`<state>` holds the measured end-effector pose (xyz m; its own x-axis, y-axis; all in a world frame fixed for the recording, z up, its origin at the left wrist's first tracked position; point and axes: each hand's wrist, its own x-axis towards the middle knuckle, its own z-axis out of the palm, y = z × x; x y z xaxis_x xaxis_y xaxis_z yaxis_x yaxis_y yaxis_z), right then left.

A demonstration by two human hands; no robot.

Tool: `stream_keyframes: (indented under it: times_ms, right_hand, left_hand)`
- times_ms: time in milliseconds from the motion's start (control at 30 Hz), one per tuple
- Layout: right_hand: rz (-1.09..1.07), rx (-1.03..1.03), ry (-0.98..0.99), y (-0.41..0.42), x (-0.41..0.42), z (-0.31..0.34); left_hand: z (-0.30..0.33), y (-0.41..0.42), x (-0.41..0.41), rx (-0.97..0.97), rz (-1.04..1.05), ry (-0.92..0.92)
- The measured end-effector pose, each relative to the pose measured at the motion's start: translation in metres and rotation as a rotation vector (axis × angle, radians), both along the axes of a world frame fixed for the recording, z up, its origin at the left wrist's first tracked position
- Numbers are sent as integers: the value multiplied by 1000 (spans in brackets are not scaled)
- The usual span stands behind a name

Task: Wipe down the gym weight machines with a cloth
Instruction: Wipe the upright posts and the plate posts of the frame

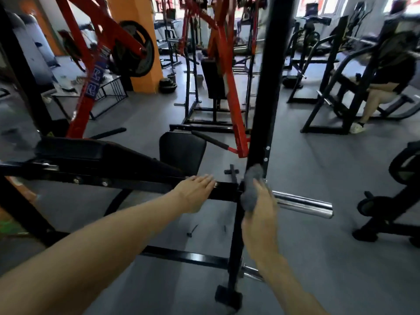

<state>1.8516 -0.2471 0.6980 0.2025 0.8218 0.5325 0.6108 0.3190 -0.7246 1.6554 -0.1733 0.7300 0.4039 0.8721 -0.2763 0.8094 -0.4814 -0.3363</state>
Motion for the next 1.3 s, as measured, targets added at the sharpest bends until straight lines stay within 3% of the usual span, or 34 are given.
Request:
stream_keyframes:
  times_ms: [67,100,200,267,467,533,633,833,1200,1300]
  right_hand:
    - [-71,194,-642,24,-23,-24]
    - [-51,120,-883,35,-35,-35]
    - [-19,-271,-1325,53,-36,-41]
    - [-67,-381,-1504,70,-45,-31]
    - [-83,-640,-1648,100,-74,-2]
    - [-114,-607,-1664,74,-67,-7]
    - [-92,-536,-1874,43,-55,-3]
    - [-66,-633,-2018,98,-75,9]
    - [39,-409,-1723,29,-40,-12]
    - [166,-402,-1926,17,-13,-26]
  left_hand:
    - [-14,4,-19,-35,7,-50]
    - [-24,7,-32,-59,-10,-78]
    - [-29,9,-42,-113,-47,-141]
    - [-32,19,-52,-108,-103,-206]
    - [-37,26,-67,-138,-198,-294]
    - [-35,27,-71,-138,-215,-291]
    - [-39,31,-75,-98,-258,-285]
    - [-38,32,-74,-107,-272,-261]
    - [-36,30,-80,-108,-213,-291]
    - [-51,26,-84,-42,-222,-295]
